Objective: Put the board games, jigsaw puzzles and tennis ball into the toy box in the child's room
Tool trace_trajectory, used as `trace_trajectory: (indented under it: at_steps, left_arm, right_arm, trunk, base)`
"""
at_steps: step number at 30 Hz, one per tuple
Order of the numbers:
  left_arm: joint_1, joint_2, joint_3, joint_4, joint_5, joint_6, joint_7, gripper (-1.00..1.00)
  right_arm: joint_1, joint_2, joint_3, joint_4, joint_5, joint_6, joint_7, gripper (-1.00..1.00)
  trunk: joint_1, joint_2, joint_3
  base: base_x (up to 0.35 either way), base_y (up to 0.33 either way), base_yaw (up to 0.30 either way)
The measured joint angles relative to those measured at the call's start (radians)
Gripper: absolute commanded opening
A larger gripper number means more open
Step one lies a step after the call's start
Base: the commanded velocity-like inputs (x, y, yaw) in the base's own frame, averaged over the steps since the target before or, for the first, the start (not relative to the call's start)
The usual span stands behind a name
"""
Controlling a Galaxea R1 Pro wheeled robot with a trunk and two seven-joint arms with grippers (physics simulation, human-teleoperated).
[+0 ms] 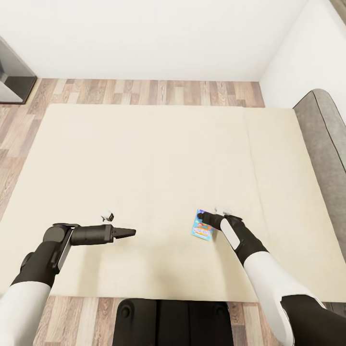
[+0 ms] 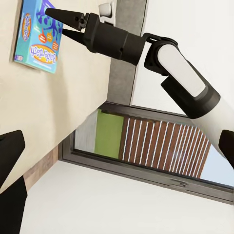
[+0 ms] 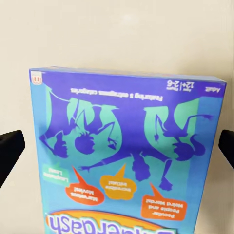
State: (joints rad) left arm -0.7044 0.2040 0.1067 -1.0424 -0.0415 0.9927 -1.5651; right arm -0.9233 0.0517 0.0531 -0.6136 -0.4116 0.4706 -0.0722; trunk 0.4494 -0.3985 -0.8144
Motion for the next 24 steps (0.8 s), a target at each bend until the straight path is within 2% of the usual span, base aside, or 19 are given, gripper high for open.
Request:
trace_trajectory:
  at_steps: [17,24]
  left_arm:
    - [0.000,0.000,0.000,0.000,0.000,0.000,0.000,1.00]
    - [0.000,0.000,0.000,0.001,0.000,0.000,0.000,1.00]
  right_arm:
    - [0.000,0.000,0.000,0.000,-0.001,0.000,0.000,1.00]
    - [0.000,-0.007,-0.001,-0.001,-0.007,0.001,0.001,1.00]
  trunk:
    - [0.000,0.000,0.000]
    - [0.000,0.000,0.000]
  base:
    - [0.000,0.000,0.000]
    - [0.000,0.000,0.000]
